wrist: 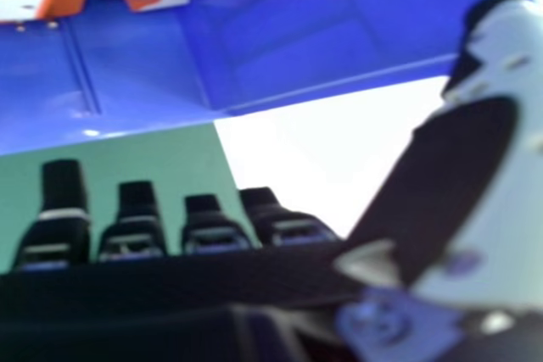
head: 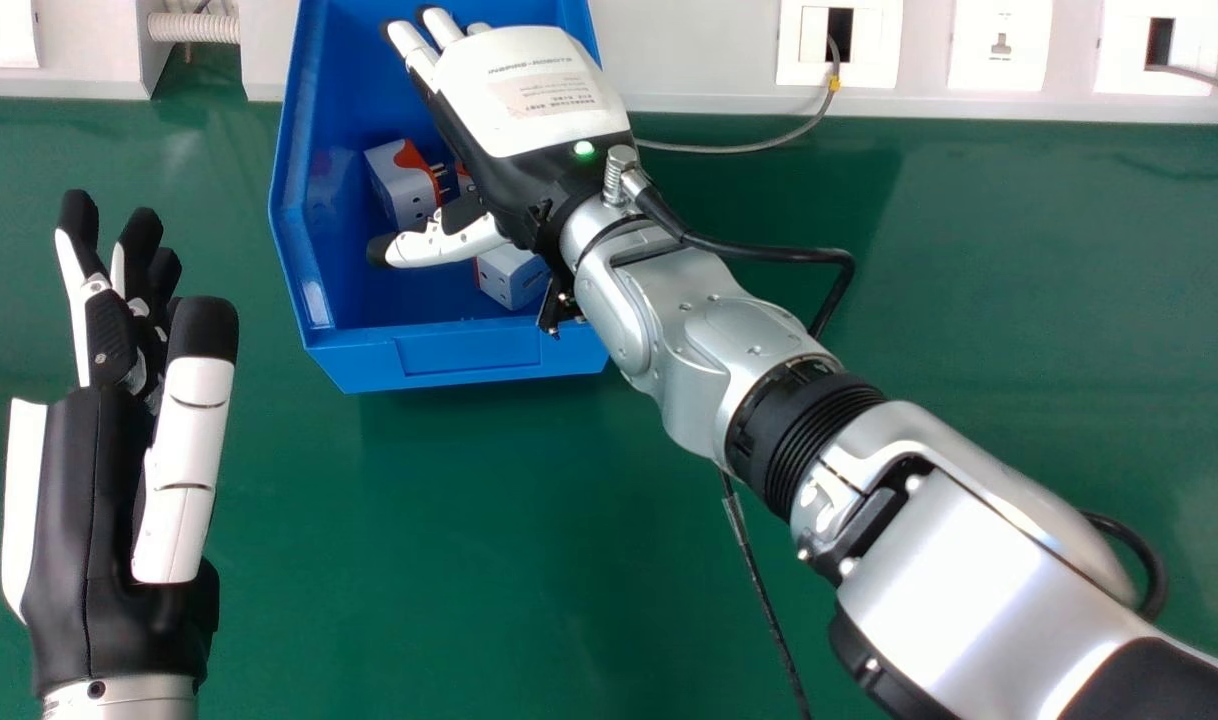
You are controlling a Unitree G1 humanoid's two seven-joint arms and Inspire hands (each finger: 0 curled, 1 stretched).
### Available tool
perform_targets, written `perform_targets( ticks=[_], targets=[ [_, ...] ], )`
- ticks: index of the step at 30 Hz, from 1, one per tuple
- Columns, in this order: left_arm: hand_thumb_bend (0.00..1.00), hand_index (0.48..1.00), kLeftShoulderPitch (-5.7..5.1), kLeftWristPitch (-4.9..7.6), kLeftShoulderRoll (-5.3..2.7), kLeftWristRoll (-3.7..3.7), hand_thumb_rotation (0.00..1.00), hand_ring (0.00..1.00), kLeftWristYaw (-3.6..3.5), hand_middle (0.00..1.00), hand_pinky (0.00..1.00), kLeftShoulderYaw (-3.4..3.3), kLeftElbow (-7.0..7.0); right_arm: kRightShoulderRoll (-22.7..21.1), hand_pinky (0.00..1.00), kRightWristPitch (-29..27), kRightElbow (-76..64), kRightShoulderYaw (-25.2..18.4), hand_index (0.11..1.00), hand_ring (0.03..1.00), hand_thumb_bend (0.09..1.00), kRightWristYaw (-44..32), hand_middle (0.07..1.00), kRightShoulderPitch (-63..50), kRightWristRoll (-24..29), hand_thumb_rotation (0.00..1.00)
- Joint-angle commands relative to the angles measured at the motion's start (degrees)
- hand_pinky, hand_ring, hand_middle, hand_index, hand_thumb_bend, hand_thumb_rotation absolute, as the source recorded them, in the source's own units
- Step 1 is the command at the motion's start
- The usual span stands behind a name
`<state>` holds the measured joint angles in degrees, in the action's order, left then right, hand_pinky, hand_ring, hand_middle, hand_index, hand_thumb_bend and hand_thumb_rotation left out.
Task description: Pick all objects and put in blue box
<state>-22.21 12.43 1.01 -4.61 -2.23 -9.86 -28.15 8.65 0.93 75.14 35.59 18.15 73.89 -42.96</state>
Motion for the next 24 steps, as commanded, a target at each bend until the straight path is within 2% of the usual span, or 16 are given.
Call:
perform_targets(
  ticks=[1,5,7,11,14,17,19,20,24],
  targets=[
    [0.79,1.000,0.33,0.95,0.11,0.14,0.84,1.00,0.12,1.00,1.00,0.09,-0.45,-0.1,0.80,-0.1,-1.5,-0.5,0.951,0.929,0.492,1.9,0.979,0.7,0.2,0.53],
    [0.79,1.000,0.41,1.05,0.05,0.14,0.84,1.00,0.14,1.00,1.00,0.15,-0.30,-0.1,0.79,-0.2,-2.4,-0.5,0.946,0.923,0.488,2.6,0.974,0.2,0.3,0.53],
    [0.80,1.000,0.42,0.96,0.23,-0.02,0.85,1.00,-0.05,1.00,1.00,0.08,-0.28,-0.1,0.78,-0.1,-3.4,-0.7,0.940,0.919,0.455,3.1,0.971,-0.6,0.5,0.57],
    [0.81,1.000,0.45,1.19,0.64,0.09,0.86,1.00,-0.27,1.00,1.00,-0.36,0.08,-0.2,0.77,-0.4,-6.0,-1.6,0.944,0.920,0.415,4.5,0.979,-3.0,1.2,0.57],
    [0.80,1.000,0.47,1.51,0.87,-0.27,0.86,1.00,-0.51,1.00,1.00,-0.77,0.59,-0.5,0.77,-0.6,-9.7,-2.5,0.952,0.920,0.405,5.1,0.983,-5.8,1.8,0.57],
    [0.80,1.000,0.74,1.35,0.50,-0.73,0.84,1.00,-0.20,1.00,1.00,-1.03,1.19,-1.9,0.77,-1.0,-16.9,-2.2,0.953,0.921,0.395,6.3,0.983,-11.0,1.3,0.56],
    [0.80,1.000,1.26,1.61,0.59,-1.19,0.83,1.00,-0.34,1.00,1.00,-1.18,1.90,-3.3,0.76,-1.4,-24.6,-1.8,0.950,0.919,0.391,7.3,0.979,-16.7,0.5,0.54],
    [0.80,1.000,1.45,1.72,0.68,-1.37,0.82,1.00,-0.45,1.00,1.00,-1.27,2.14,-3.8,0.75,-1.2,-27.5,-1.6,0.940,0.918,0.400,7.2,0.972,-18.6,0.3,0.48],
    [0.80,1.000,2.20,2.81,0.92,-1.33,0.82,1.00,-0.90,1.00,1.00,-1.33,3.34,-7.5,0.75,-2.2,-43.8,-0.4,0.936,0.918,0.401,7.6,0.970,-31.0,-1.8,0.46]
  ],
)
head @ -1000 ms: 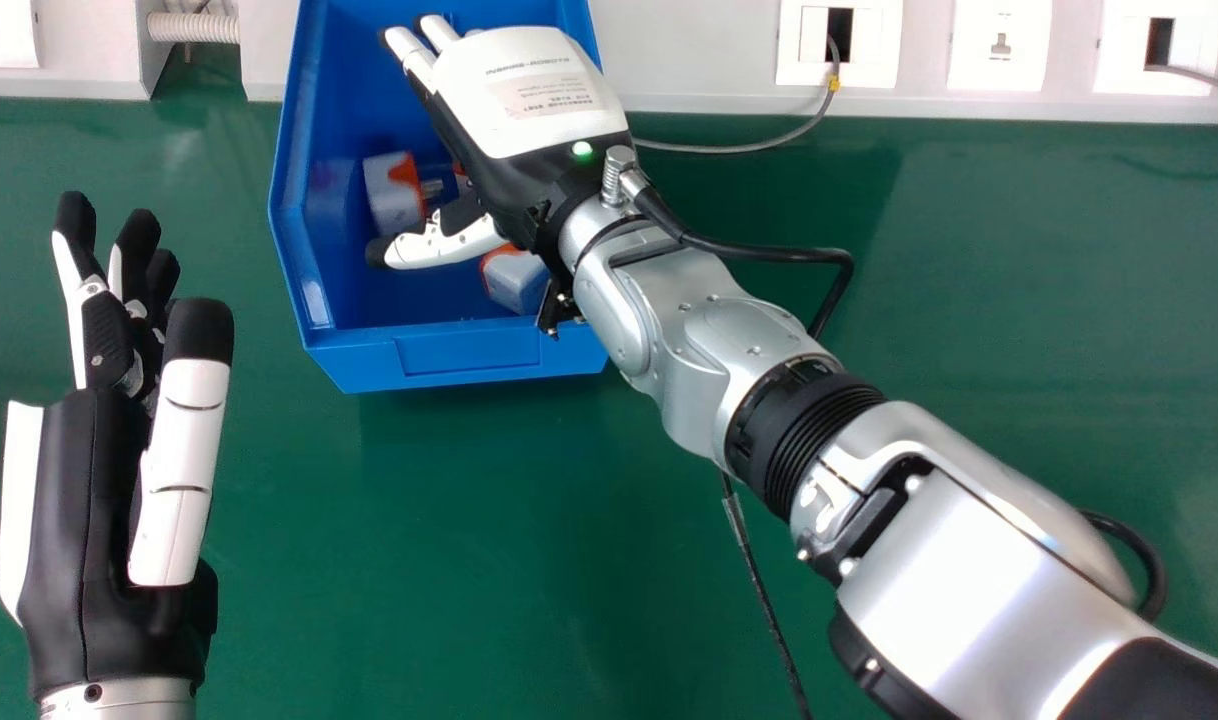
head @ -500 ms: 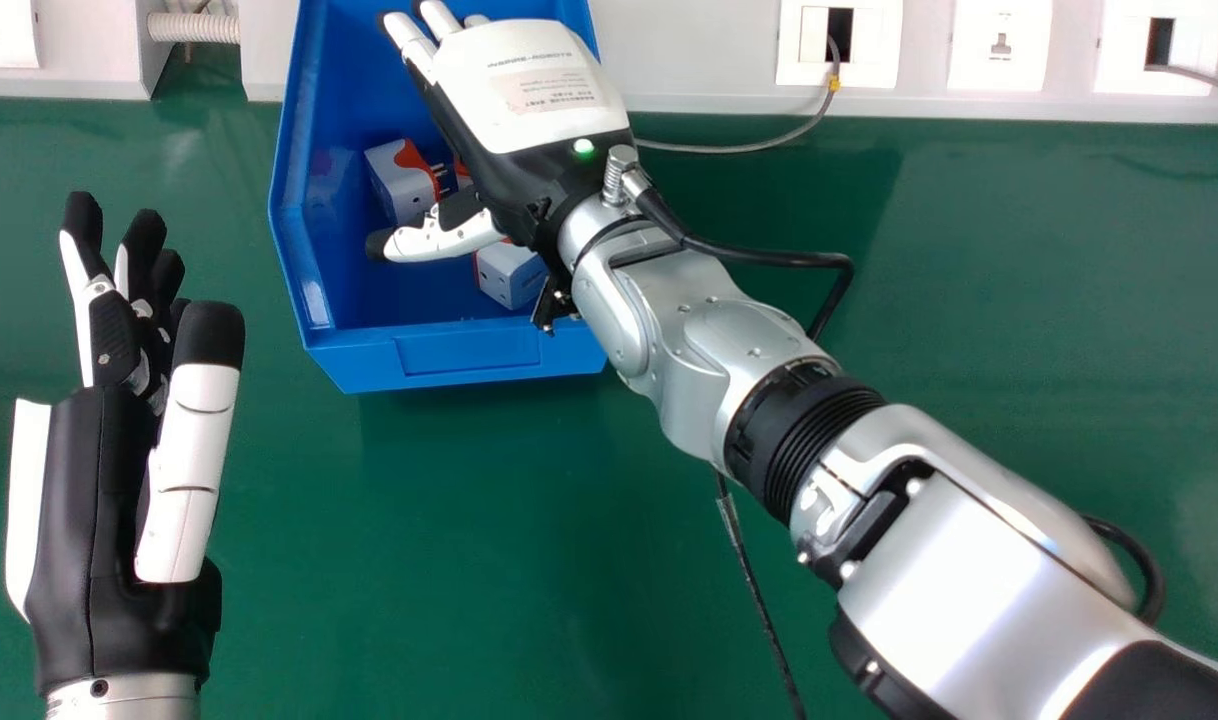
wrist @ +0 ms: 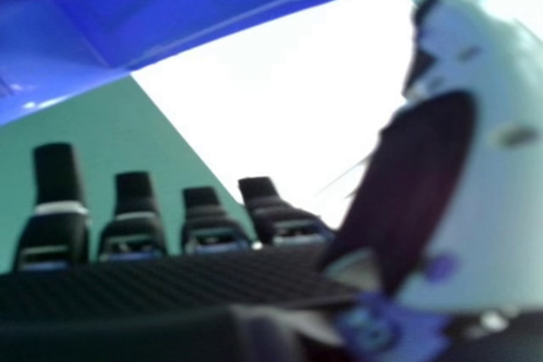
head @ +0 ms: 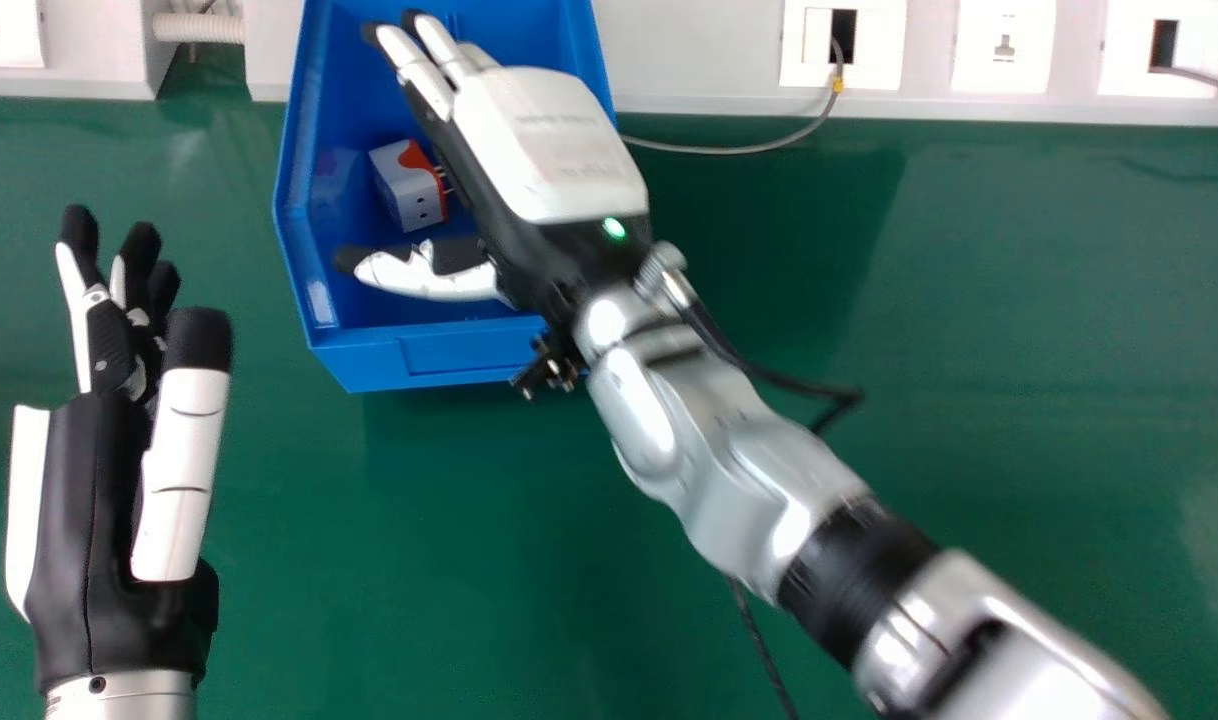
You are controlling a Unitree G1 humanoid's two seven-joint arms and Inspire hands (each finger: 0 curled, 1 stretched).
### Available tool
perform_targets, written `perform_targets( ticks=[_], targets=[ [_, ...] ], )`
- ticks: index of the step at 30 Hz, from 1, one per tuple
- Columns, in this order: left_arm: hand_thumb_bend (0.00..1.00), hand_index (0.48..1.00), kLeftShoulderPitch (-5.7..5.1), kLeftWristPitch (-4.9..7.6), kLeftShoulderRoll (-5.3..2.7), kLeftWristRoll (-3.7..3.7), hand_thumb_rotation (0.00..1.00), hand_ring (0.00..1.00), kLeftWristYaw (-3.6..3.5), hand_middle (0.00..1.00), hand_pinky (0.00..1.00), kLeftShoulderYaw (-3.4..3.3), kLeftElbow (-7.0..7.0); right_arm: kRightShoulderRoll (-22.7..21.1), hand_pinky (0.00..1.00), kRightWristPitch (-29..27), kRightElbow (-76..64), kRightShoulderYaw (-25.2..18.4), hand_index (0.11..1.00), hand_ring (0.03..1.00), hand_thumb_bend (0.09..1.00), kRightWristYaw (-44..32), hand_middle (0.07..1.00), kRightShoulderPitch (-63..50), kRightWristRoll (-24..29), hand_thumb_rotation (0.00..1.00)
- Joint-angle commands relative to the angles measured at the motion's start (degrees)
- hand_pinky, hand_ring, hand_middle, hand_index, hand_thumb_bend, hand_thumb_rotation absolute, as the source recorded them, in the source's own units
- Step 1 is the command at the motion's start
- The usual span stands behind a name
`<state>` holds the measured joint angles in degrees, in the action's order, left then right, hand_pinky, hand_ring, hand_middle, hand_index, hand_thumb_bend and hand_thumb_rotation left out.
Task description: Pick all objects and put in blue box
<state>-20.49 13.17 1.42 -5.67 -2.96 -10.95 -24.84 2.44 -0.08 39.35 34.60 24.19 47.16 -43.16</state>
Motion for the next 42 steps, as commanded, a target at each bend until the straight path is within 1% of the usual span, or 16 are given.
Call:
perform_targets(
  ticks=[1,3,6,10,11,13,15,19,23,25,27,30,32,35,38,42],
  targets=[
    [0.80,1.000,0.61,2.24,0.52,-0.20,0.82,1.00,-0.24,1.00,1.00,-0.28,0.25,-2.2,0.75,-1.8,-11.9,0.8,0.936,0.918,0.401,1.9,0.970,-7.5,-2.0,0.46],
    [0.79,1.000,0.68,2.22,0.62,-0.16,0.82,1.00,-0.45,1.00,1.00,-0.30,0.34,-3.9,0.74,-2.6,-17.3,1.0,0.936,0.920,0.396,1.6,0.970,-12.2,-2.3,0.48],
    [0.77,1.000,0.58,1.96,0.83,0.40,0.82,1.00,-0.55,1.00,1.00,-0.24,0.23,-7.8,0.73,-6.1,-25.9,0.9,0.936,0.920,0.392,-0.6,0.968,-20.5,-0.8,0.50],
    [0.76,1.000,0.82,1.86,0.91,0.53,0.83,1.00,-0.75,1.00,1.00,-0.10,0.70,-13.0,0.74,-16.7,-31.0,-0.7,0.941,0.925,0.379,-0.1,0.971,-30.8,3.6,0.52],
    [0.76,1.000,0.89,1.87,0.84,0.25,0.83,1.00,-0.85,1.00,1.00,-0.03,0.90,-13.8,0.74,-18.3,-31.5,-1.3,0.941,0.925,0.379,-0.6,0.971,-32.4,4.9,0.52],
    [0.68,1.000,1.03,1.89,0.80,-0.03,0.85,1.00,-0.99,1.00,1.00,0.11,1.23,-14.6,0.74,-20.5,-31.9,-2.6,0.959,0.915,0.385,-1.7,0.967,-34.6,6.4,0.70],
    [0.65,1.000,0.90,1.70,0.84,0.58,0.87,1.00,-1.00,1.00,1.00,0.49,1.30,-16.6,0.75,-22.7,-32.6,-5.1,0.965,0.905,0.402,-2.4,0.958,-37.9,8.4,0.78],
    [0.61,1.000,0.82,1.71,0.39,0.72,0.87,1.00,-0.63,1.00,1.00,1.15,1.35,-18.7,0.74,-24.8,-33.8,-10.7,0.948,0.904,0.401,-4.0,0.954,-43.3,12.6,0.83],
    [0.60,1.000,0.85,2.27,0.84,0.20,0.87,1.00,-0.89,1.00,1.00,0.66,1.92,-19.5,0.76,-27.2,-33.6,-17.7,0.941,0.910,0.384,-5.0,0.952,-47.0,19.4,0.79],
    [0.61,1.000,0.93,2.53,0.89,-0.01,0.87,1.00,-0.86,1.00,1.00,0.25,2.28,-18.8,0.77,-27.2,-33.4,-20.2,0.939,0.911,0.384,-6.4,0.951,-47.8,22.6,0.78],
    [0.61,1.000,0.23,2.40,0.92,-0.73,0.87,1.00,-1.09,1.00,1.00,-0.16,2.07,-18.1,0.77,-24.4,-34.6,-23.1,0.938,0.912,0.387,-8.8,0.952,-49.3,27.1,0.79],
    [0.63,1.000,-0.60,1.66,1.01,-1.77,0.84,1.00,-1.46,1.00,1.00,-0.56,1.57,-16.7,0.84,-22.0,-35.7,-26.0,0.974,0.954,0.511,-12.6,0.988,-50.5,32.8,0.96],
    [0.64,1.000,-0.96,1.72,0.82,-3.05,0.82,1.00,-1.75,1.00,1.00,-0.87,1.60,-16.0,0.89,-20.5,-36.3,-27.9,0.992,0.981,0.558,-14.7,0.997,-51.2,35.8,0.99],
    [0.63,1.000,-1.51,1.61,0.71,-3.55,0.81,1.00,-1.75,1.00,1.00,-1.21,1.52,-15.3,0.93,-18.8,-36.9,-30.2,0.998,0.995,0.597,-16.4,1.000,-51.5,37.5,1.00],
    [0.63,1.000,-2.27,1.82,0.62,-3.45,0.82,1.00,-1.66,1.00,1.00,-1.30,1.36,-15.4,0.96,-17.0,-37.4,-32.4,1.000,1.000,0.619,-18.2,1.000,-51.3,38.7,1.00],
    [0.64,1.000,-3.08,2.00,0.77,-1.47,0.82,1.00,-1.04,1.00,1.00,-1.49,1.18,-15.0,1.00,-15.4,-37.7,-34.3,1.000,1.000,0.704,-19.1,1.000,-51.0,38.8,1.00]
  ],
)
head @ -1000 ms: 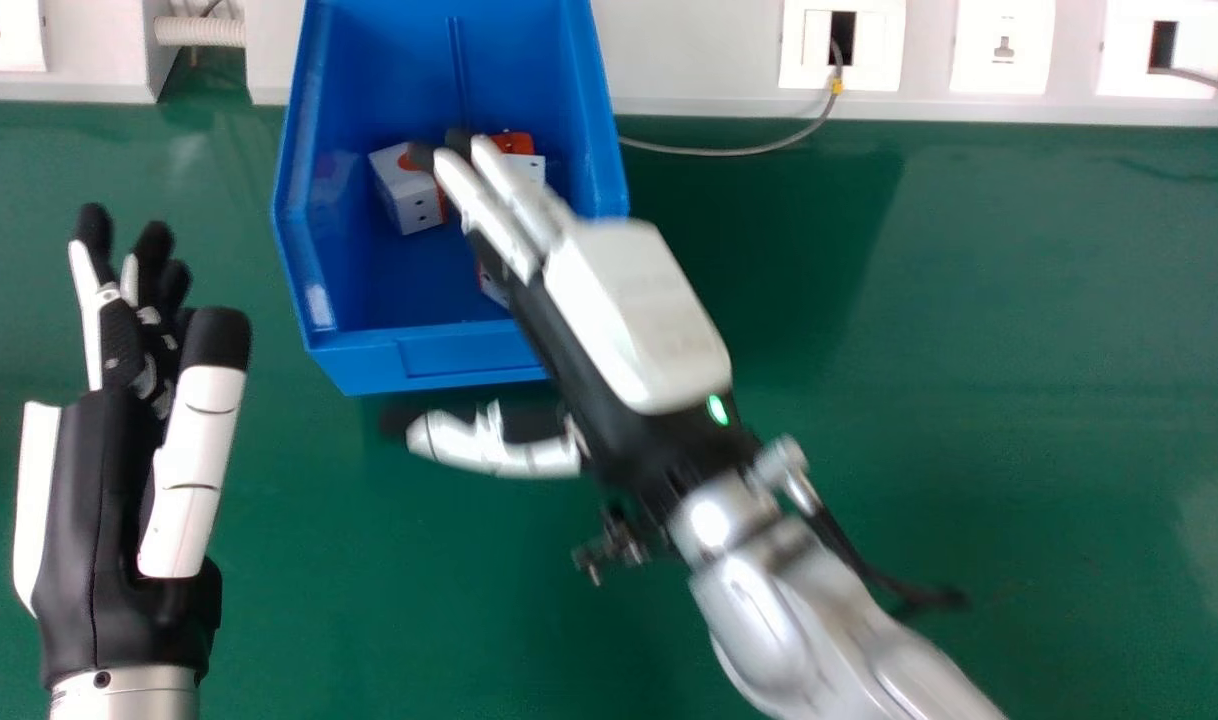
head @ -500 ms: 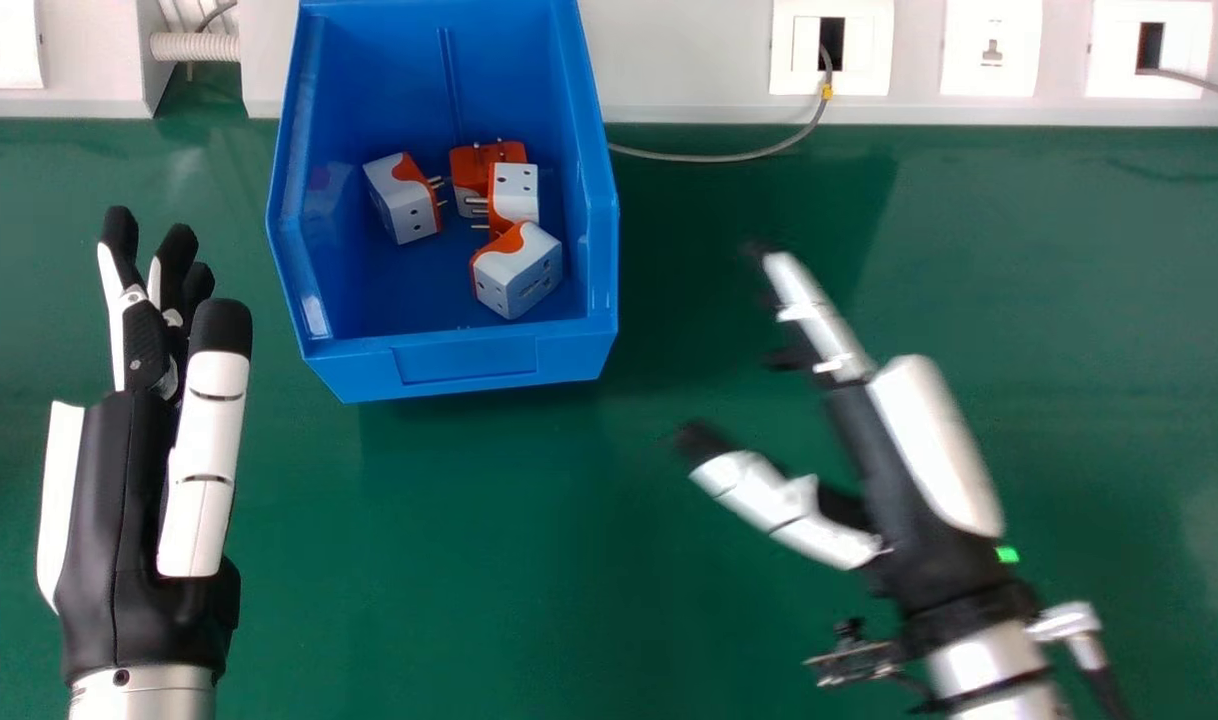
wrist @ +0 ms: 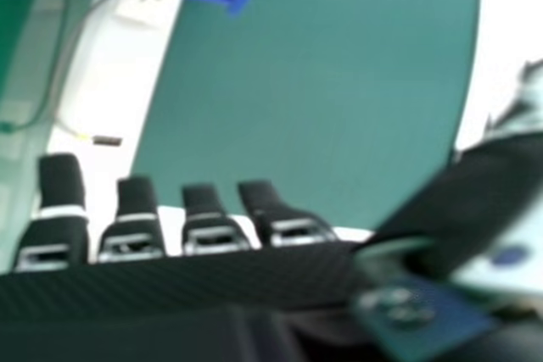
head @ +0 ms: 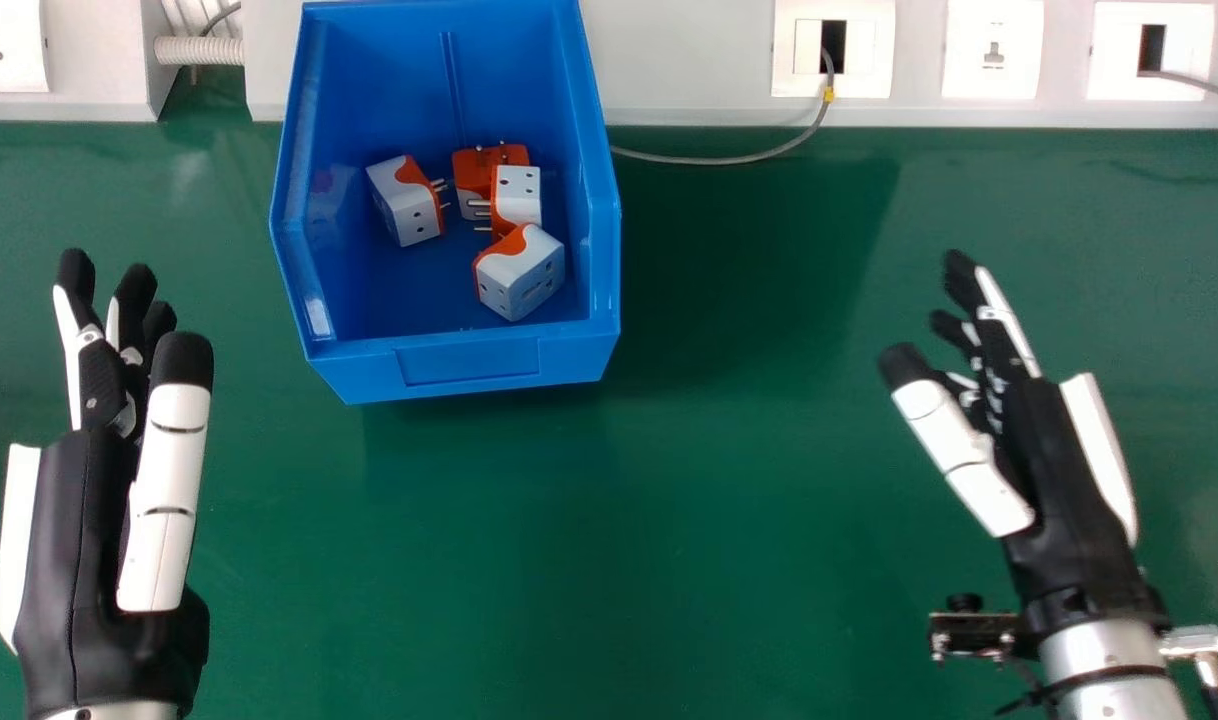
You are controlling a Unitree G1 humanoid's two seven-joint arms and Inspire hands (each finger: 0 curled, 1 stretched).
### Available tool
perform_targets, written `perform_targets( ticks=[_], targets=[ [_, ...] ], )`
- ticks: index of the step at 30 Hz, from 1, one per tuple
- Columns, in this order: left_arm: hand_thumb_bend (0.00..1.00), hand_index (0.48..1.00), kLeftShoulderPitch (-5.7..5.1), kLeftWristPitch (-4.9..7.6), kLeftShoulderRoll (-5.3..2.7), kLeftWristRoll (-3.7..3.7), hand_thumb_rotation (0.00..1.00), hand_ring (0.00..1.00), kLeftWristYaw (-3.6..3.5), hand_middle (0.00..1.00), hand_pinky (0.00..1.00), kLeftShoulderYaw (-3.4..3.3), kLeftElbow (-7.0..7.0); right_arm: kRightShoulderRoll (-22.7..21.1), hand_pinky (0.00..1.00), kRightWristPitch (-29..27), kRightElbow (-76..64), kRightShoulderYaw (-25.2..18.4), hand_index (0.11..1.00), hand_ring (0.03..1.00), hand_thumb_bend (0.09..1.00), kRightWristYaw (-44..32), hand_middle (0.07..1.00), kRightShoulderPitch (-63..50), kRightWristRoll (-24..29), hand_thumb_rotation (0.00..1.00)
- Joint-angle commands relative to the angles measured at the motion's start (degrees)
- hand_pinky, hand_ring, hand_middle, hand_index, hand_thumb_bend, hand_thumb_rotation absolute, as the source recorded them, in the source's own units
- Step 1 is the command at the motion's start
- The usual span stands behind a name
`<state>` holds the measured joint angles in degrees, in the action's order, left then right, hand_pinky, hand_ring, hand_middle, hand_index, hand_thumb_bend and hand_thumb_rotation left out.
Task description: Pick all objects and put in blue box
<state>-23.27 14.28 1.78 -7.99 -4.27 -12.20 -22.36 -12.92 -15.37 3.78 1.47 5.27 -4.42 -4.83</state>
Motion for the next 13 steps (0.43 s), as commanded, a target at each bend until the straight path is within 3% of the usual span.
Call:
perform_targets(
  ticks=[1,6,13],
  targets=[
    [0.64,1.000,-0.39,0.98,0.32,1.08,0.81,1.00,0.42,1.00,1.00,-0.28,-1.27,0.5,1.00,-0.2,-2.0,-1.4,1.000,1.000,0.705,-0.2,1.000,0.7,0.2,1.00],
    [0.64,1.000,-0.78,0.66,0.26,2.47,0.82,1.00,1.16,1.00,1.00,-0.12,-1.68,1.1,0.98,-2.7,-0.5,-2.6,1.000,1.000,0.653,0.1,1.000,1.5,-0.8,1.00],
    [0.60,1.000,-0.26,0.11,0.13,2.87,0.84,1.00,1.47,1.00,1.00,0.16,-1.49,2.4,0.97,-4.5,0.8,-3.3,1.000,1.000,0.677,1.0,1.000,1.9,-1.5,1.00]
  ],
)
